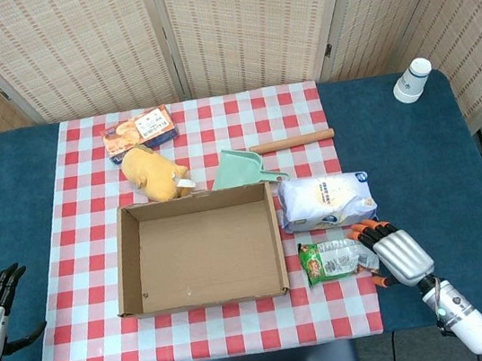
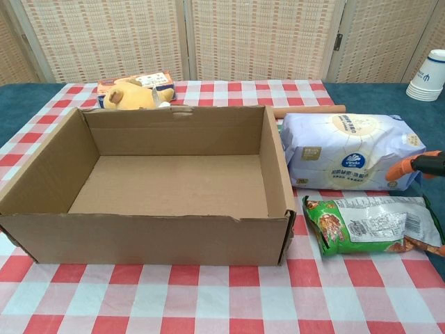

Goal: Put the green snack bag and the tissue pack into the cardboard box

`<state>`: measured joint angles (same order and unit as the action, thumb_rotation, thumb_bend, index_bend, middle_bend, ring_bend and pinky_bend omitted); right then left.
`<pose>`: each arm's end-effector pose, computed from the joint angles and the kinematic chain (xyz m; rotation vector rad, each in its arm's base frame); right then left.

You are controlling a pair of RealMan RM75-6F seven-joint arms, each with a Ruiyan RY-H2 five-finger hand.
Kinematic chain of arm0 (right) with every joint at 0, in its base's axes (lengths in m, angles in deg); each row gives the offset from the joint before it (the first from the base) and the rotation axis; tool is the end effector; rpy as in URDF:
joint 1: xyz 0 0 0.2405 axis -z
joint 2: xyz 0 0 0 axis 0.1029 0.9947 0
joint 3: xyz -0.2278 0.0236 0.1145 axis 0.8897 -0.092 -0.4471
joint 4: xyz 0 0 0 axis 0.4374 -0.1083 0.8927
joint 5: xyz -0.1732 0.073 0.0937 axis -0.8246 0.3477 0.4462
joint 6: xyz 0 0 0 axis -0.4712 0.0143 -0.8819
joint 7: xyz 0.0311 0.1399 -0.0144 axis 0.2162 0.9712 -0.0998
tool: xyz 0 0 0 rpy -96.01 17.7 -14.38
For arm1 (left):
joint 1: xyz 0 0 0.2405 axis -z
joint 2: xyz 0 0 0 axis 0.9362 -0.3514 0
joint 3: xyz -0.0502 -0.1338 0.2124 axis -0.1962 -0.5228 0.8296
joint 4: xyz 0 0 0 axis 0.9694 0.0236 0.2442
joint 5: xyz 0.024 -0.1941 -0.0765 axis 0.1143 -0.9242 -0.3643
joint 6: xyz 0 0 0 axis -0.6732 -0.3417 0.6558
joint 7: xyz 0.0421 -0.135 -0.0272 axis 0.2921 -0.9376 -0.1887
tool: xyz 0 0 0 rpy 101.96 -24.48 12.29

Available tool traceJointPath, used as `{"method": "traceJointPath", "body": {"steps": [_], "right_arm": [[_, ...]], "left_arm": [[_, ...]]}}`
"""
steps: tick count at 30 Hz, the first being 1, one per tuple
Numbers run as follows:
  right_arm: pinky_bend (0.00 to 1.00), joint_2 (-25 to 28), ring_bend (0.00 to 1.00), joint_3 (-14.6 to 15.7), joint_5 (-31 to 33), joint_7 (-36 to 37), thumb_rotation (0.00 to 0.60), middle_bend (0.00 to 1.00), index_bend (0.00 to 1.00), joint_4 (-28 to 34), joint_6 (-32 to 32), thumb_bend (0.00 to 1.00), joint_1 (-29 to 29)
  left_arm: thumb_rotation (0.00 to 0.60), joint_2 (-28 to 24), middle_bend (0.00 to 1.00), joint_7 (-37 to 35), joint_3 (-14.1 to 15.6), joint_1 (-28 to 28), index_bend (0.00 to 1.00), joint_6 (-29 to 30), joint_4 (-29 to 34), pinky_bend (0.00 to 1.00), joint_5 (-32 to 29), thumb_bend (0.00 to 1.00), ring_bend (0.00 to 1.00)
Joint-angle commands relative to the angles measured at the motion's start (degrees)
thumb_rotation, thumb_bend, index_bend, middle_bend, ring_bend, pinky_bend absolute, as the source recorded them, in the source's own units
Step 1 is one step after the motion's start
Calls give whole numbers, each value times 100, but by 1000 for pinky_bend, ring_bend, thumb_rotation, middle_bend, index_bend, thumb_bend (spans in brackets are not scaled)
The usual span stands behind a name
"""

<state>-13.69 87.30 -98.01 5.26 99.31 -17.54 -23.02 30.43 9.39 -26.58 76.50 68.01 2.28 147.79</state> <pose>-0.2794 -0.2190 0.0392 1.8692 -0.9547 0.8301 -0.3371 0.1881 0.1624 -1.4301 -0.9974 -0.9520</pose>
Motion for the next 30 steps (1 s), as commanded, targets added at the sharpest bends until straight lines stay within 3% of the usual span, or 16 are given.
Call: {"method": "traceJointPath", "body": {"steps": [1, 30], "right_arm": [[269, -91, 124, 22, 46, -37, 600, 169, 230, -65, -63, 0, -47], [358, -517, 201, 5, 361, 60, 600, 228, 307, -441, -341, 26, -328]], "left_arm": [[600, -8, 0, -28, 3, -1, 0, 2, -3, 75, 6, 203, 0], [600, -19, 0, -175, 6, 24, 0, -42, -47, 75, 0, 203, 0]]}}
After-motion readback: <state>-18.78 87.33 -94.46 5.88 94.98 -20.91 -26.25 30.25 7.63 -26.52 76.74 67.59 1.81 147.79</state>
